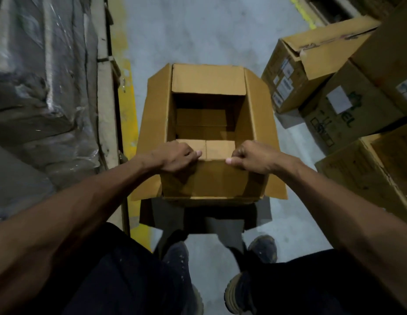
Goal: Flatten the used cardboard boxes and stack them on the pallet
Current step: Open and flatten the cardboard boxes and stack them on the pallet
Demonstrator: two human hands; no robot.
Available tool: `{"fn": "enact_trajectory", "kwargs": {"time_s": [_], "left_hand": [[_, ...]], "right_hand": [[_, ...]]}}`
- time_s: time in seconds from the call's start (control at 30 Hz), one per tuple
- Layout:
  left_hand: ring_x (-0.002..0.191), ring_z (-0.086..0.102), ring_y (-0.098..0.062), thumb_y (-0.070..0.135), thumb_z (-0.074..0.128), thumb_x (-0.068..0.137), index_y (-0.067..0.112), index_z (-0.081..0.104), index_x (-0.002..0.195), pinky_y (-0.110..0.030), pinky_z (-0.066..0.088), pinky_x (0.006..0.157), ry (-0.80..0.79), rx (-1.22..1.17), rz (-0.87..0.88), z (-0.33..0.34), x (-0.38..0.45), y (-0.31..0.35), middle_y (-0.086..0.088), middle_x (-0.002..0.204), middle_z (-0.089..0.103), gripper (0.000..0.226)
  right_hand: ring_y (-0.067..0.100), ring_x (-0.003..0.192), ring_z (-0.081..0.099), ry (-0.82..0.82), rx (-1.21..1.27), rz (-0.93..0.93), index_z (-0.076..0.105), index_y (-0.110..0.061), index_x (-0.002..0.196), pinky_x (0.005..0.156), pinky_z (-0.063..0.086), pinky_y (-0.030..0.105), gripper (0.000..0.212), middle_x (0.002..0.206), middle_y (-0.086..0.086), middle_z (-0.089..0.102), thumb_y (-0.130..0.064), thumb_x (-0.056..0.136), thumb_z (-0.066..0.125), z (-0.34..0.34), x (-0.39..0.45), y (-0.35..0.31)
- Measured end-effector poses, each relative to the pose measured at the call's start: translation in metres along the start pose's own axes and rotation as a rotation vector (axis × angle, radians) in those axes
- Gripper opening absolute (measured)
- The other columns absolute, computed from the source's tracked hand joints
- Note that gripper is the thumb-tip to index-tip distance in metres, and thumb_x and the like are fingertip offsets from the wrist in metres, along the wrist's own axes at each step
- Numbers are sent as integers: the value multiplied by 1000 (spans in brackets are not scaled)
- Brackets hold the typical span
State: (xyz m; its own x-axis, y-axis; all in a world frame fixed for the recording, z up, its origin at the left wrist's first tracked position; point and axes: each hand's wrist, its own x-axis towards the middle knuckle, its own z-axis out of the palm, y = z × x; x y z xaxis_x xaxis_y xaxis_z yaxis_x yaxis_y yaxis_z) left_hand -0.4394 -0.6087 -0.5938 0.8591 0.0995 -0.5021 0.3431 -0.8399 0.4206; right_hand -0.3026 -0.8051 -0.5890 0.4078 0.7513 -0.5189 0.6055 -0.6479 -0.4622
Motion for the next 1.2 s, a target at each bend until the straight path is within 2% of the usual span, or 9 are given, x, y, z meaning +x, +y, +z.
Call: {"fn": "enact_trajectory", "kwargs": {"time_s": [0.1,0.2,0.33,0.4,0.47,0.57,0.73,0.97,1.2], "left_hand": [[79,57,-17,44,44,104,20,62,86,-31,44,72,-235,-86,-16,3,-15,8,2,84,60,35],[101,62,-21,46,56,97,16,66,110,-36,52,89,-464,-59,-47,26,-14,13,-4,111,67,34],[128,50,-27,52,54,96,11,45,145,-40,42,107,-448,76,-90,70,-5,20,-9,144,51,65],[123,52,-25,50,57,95,12,45,143,-40,45,104,-373,63,-113,92,0,19,-9,139,54,63],[108,58,-21,50,60,93,16,53,126,-37,51,92,-315,63,-131,111,4,18,-6,121,61,48],[97,58,-18,51,58,94,19,54,110,-35,52,85,-289,77,-154,128,12,11,-2,107,60,36],[95,57,-20,48,51,99,18,56,113,-34,49,79,-236,153,-139,139,18,-1,-4,108,61,34],[89,54,-18,42,54,99,21,55,109,-32,45,76,-188,163,-149,145,24,-2,-1,100,58,23],[98,56,-20,43,50,101,18,55,118,-33,45,82,-270,127,-153,155,-9,8,-6,114,61,31]], "right_hand": [[5,95,61,-283,172,-6,75,-28,88,80,48,26,25,103,-11,70,-50,93,64,2,-26,2],[10,109,55,-522,167,19,68,-26,120,99,45,36,44,117,-11,61,-52,83,74,14,-39,-1],[20,115,45,-697,-12,110,53,-30,119,105,40,43,60,121,-6,44,-54,72,81,45,-35,-4],[23,116,41,-628,-214,119,46,-34,117,103,42,49,66,123,-1,38,-59,68,83,70,-26,3],[23,111,42,-437,-284,129,40,-35,118,98,46,49,75,123,-1,37,-58,63,85,93,-18,13],[23,106,51,-227,-162,182,37,-26,123,93,50,46,62,123,1,46,-34,79,79,113,-10,27],[24,105,58,-207,-268,168,49,-23,125,84,49,40,28,123,4,60,-34,100,55,134,8,38],[28,109,61,-122,-332,200,56,-23,127,85,48,39,28,120,6,64,-35,102,51,142,12,41],[30,119,57,-237,-284,227,53,-23,135,91,47,41,35,131,8,61,-20,100,49,157,-16,28]]}}
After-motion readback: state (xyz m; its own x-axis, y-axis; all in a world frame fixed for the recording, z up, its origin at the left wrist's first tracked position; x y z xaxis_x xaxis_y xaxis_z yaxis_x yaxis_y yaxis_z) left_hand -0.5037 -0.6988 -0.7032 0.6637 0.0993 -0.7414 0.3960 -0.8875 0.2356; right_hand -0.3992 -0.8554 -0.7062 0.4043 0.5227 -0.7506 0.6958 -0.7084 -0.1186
